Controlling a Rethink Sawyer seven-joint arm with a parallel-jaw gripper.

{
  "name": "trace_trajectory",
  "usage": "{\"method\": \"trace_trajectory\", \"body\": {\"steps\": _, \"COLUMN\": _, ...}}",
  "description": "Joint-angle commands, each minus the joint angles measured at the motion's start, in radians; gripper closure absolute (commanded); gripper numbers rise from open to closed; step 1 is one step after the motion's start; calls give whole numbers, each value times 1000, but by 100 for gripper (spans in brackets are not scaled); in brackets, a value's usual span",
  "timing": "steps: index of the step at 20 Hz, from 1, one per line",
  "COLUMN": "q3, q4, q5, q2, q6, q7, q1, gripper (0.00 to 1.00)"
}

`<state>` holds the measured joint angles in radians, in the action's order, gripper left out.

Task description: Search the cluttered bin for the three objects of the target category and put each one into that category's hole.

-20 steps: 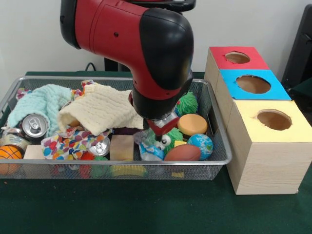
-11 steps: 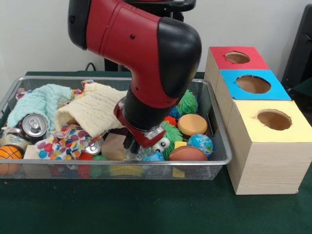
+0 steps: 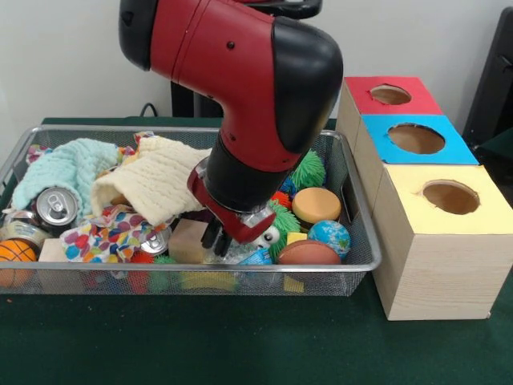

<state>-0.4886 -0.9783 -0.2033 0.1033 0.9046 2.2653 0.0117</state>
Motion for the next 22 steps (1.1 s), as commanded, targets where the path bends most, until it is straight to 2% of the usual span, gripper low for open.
{"method": "trace_trajectory", "body": {"steps": 1, "q3": 105, "q4": -127, "q5": -65, "q2": 177, "q6": 107, "q7": 122, "q1": -1, "gripper": 100}}
{"method": "trace_trajectory", "body": {"steps": 6, "q3": 134, "q4": -143, "q5": -92, "q2": 252, "q6": 220, "q7": 86, "q1": 13, "gripper": 100}}
{"method": "trace_trajectory", "body": {"steps": 12, "q3": 136, "q4": -150, "q5": -98, "q2": 275, "q6": 277, "q7": 86, "q1": 10, "gripper": 100}}
{"method": "trace_trajectory", "body": {"steps": 19, "q3": 118, "q4": -200, "q5": -107, "q2": 346, "q6": 375, "q7": 132, "q1": -33, "gripper": 100}}
{"method": "trace_trajectory", "body": {"steps": 22, "q3": 84, "q4": -178, "q5": -102, "q2": 348, "q6": 487, "q7": 201, "q1": -56, "gripper": 100}}
